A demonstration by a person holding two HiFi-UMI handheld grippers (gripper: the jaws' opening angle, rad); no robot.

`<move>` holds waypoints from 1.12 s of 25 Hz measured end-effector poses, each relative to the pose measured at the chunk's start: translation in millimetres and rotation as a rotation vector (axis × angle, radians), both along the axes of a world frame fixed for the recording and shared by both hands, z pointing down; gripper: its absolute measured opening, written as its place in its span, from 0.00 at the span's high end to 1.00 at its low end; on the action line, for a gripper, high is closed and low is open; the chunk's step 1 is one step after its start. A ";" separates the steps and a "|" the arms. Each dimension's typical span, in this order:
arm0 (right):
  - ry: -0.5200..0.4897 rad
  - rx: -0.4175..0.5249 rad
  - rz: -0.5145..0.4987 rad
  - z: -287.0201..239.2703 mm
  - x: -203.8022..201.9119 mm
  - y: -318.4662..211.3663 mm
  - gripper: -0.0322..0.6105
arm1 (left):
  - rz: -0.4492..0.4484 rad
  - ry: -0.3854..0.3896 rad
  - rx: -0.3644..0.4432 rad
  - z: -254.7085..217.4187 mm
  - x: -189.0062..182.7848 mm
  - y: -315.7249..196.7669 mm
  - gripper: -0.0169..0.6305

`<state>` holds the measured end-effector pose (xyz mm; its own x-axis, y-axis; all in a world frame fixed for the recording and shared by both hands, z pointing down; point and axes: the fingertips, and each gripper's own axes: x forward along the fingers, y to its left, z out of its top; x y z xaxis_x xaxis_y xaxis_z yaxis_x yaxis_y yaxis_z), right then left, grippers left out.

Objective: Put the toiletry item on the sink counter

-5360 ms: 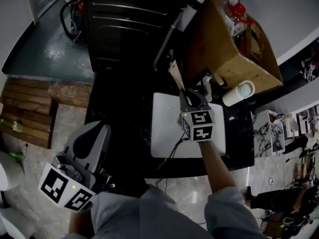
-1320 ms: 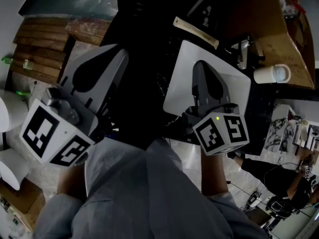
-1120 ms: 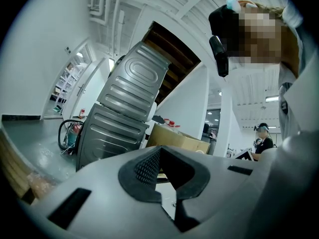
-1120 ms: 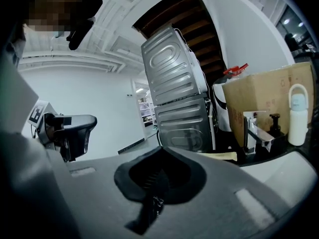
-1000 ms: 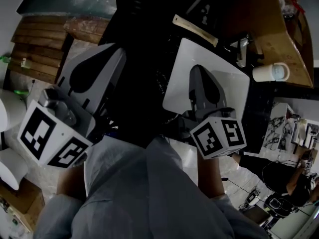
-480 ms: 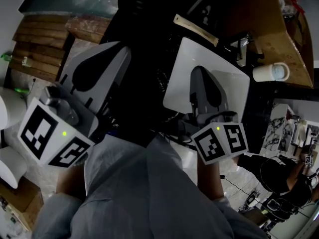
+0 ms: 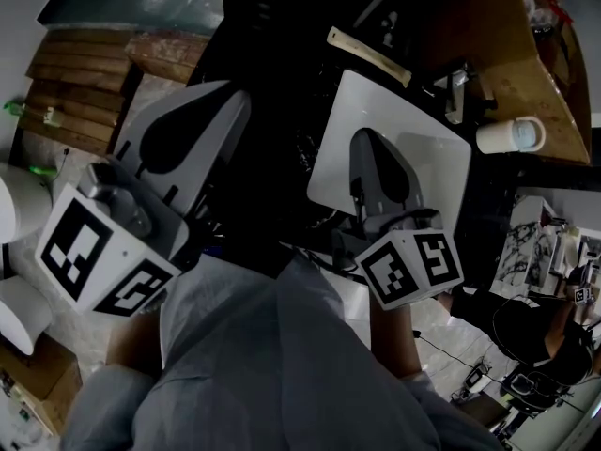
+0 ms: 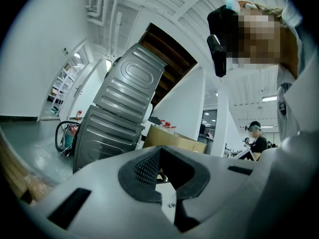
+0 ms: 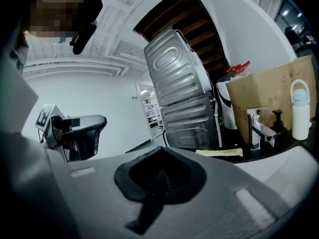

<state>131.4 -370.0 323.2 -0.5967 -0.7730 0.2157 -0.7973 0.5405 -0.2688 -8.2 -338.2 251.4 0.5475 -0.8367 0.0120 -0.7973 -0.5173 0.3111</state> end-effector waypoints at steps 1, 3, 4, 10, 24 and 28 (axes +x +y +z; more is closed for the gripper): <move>-0.001 -0.001 0.000 0.1 -0.2 0.4 0.95 | 0.001 -0.001 0.000 -0.1 0.3 0.3 0.97; -0.006 -0.008 0.000 1.1 0.1 0.9 0.95 | 0.002 -0.002 0.000 0.1 1.3 0.9 0.97; -0.010 -0.012 0.000 1.6 0.1 1.2 0.95 | 0.002 -0.002 0.000 0.2 1.8 1.4 0.97; -0.013 -0.017 -0.016 1.9 -3.2 3.8 0.95 | 0.003 -0.003 0.001 -0.7 3.1 3.4 0.97; -0.011 -0.013 -0.033 1.8 -6.3 8.0 0.95 | 0.003 -0.005 0.001 -1.2 4.0 6.4 0.97; -0.008 -0.015 -0.031 2.8 -6.4 8.3 0.95 | 0.005 -0.005 0.000 -0.9 3.9 6.5 0.97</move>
<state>125.0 -361.7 325.9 -0.6221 -0.7506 0.2226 -0.7780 0.5607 -0.2834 -4.3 -331.7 250.5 0.5520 -0.8337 0.0142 -0.7959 -0.5218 0.3071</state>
